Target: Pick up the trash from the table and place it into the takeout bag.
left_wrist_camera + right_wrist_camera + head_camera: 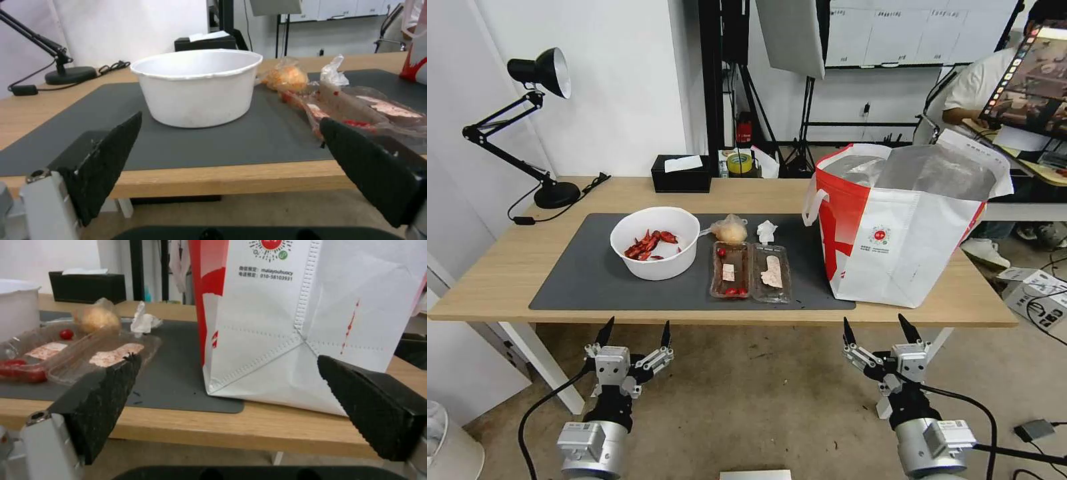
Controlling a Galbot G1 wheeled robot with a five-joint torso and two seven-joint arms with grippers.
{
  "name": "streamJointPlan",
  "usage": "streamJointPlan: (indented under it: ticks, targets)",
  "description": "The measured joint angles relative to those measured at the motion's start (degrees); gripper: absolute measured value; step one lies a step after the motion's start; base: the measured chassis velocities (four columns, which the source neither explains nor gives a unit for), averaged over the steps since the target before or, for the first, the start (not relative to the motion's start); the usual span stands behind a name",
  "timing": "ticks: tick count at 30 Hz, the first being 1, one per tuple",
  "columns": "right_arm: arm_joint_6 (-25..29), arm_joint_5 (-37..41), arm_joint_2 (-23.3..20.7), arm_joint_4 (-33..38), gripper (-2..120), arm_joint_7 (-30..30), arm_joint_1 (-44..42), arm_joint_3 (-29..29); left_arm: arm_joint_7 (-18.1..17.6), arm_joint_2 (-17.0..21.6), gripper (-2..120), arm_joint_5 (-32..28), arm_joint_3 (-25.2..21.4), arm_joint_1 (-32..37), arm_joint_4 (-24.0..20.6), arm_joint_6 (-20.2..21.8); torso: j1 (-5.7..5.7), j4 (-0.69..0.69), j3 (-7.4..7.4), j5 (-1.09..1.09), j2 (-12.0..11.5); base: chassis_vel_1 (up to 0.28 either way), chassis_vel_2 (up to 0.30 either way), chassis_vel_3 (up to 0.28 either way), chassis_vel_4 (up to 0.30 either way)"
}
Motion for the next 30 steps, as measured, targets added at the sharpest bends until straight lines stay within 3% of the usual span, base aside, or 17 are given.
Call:
streamJointPlan:
  ticks: [19,27,30]
  targets:
    - [-0.18,0.08,-0.15,0.00,100,0.00,0.14,0.01,-0.09,0.04,100,-0.19,0.00,-0.07,0.00,0.18,0.00,0.00,0.00,0.00,0.00,0.000,0.000,0.000,0.000]
    - [-9.47,4.90,-5.20,0.44,100,0.38,5.02,0.95,-5.63,2.72,100,-9.07,-0.27,-3.80,-1.26,9.76,0.00,0.00,0.00,0.00,0.00,0.000,0.000,0.000,0.000]
    - [-15.97,8.26,-8.71,0.81,100,0.66,8.43,1.63,-7.38,3.63,100,-12.00,-0.36,-5.09,-1.59,12.79,0.00,0.02,0.00,0.00,0.00,0.000,0.000,0.000,0.000]
